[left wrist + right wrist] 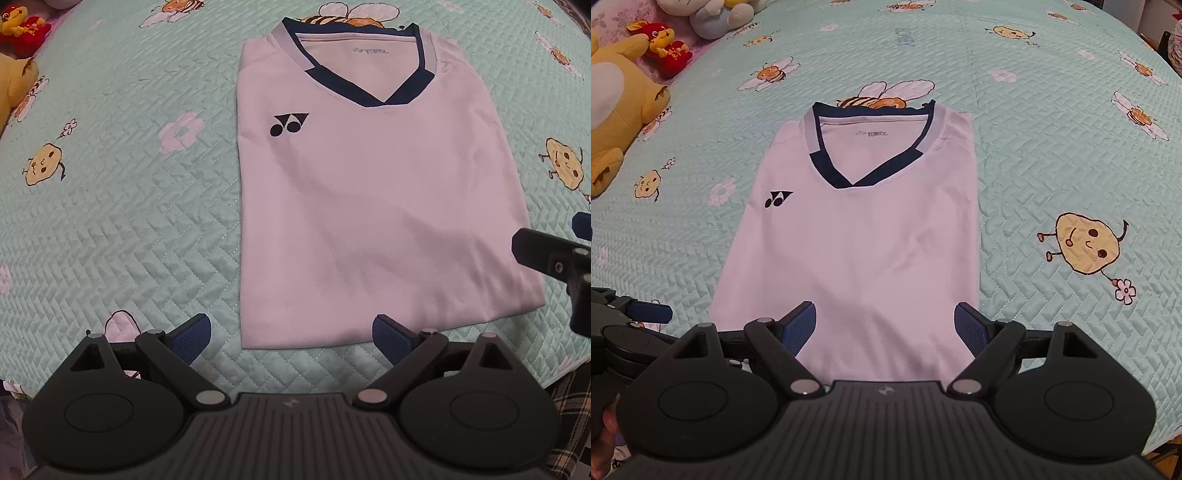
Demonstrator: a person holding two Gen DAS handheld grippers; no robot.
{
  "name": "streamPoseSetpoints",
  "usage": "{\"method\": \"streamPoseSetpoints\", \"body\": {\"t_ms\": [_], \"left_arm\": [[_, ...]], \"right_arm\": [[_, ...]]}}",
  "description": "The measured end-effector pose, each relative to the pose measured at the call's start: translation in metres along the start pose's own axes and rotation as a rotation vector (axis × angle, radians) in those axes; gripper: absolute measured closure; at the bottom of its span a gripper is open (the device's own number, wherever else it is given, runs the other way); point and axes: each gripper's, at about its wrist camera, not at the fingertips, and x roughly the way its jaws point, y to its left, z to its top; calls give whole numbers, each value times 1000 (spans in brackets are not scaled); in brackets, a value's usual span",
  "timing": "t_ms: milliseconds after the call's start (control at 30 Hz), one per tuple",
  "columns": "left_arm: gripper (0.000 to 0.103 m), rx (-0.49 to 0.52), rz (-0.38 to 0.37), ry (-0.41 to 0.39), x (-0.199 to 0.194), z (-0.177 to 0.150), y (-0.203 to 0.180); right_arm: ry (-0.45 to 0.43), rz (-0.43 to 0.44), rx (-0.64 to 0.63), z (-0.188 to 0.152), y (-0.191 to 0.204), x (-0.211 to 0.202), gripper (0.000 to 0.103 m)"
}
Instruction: Fold clothes
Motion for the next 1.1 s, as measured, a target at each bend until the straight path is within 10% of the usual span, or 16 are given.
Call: {"method": "streamPoseSetpoints", "body": {"t_ms": [633, 900, 1100], "left_arm": [[6, 3, 16, -82, -26, 9, -56], [6, 35, -60, -240, -28, 46, -156], [6, 117, -148, -397, 11, 94, -270]], "right_arm": [[-45, 27, 26, -6, -38, -11, 21], [-184, -16, 170, -20, -141, -20, 21], [-322, -301, 316, -34, -264, 6, 21]]}}
